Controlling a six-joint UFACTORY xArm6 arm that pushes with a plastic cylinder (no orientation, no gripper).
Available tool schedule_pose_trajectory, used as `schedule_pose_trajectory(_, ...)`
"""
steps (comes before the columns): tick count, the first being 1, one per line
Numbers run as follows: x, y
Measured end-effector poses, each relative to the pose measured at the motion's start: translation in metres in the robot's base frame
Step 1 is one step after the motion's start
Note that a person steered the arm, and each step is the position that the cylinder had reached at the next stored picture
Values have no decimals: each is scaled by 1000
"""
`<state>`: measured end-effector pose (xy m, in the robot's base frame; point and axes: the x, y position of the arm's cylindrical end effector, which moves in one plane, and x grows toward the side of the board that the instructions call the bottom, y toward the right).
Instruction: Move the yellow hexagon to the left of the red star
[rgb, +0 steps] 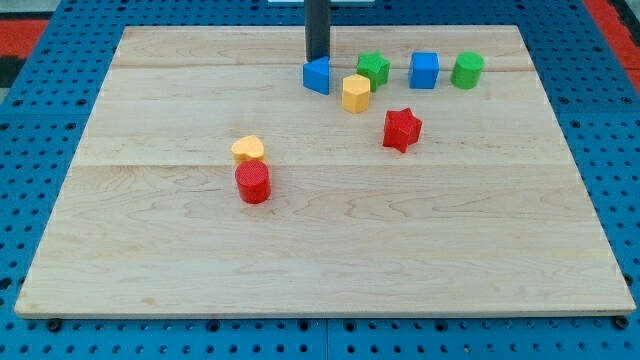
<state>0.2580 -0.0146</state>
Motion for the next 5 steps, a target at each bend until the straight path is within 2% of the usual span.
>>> schedule_pose_trajectory(2,13,-146)
schedule_pose_trajectory(3,18,-197)
schedule_pose_trajectory(5,13,-196)
